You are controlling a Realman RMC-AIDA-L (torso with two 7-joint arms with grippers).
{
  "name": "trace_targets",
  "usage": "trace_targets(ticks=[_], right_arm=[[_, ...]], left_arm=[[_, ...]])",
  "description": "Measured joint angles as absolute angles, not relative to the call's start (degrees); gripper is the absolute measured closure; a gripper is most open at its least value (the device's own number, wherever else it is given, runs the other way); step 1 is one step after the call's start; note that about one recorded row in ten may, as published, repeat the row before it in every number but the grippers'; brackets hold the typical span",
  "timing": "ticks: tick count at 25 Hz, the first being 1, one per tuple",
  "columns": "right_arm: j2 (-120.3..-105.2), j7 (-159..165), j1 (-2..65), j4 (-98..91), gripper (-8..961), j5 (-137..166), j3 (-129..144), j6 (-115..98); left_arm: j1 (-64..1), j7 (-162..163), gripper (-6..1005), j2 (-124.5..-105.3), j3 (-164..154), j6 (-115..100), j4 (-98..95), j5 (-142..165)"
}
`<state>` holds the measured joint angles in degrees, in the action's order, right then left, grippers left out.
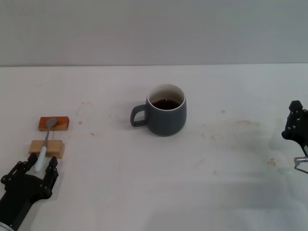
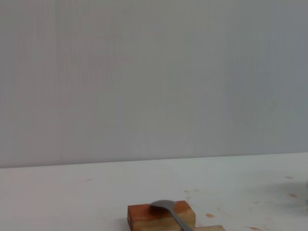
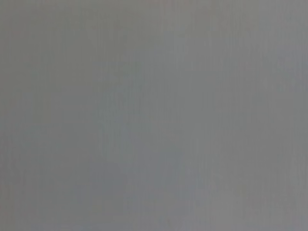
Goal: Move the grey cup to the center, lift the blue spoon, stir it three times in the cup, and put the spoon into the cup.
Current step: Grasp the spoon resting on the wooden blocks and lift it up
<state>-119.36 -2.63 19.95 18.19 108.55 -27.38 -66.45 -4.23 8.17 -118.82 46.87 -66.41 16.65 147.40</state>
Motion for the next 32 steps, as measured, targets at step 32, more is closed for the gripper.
trace_targets(ticks=[32], right_arm=[[-119.36, -2.63, 19.95, 18.19, 955, 108.54, -27.34, -66.54]], left_arm=[[-4.56, 7.78, 586, -118.77, 47.0, -66.36, 16.42, 147.64]])
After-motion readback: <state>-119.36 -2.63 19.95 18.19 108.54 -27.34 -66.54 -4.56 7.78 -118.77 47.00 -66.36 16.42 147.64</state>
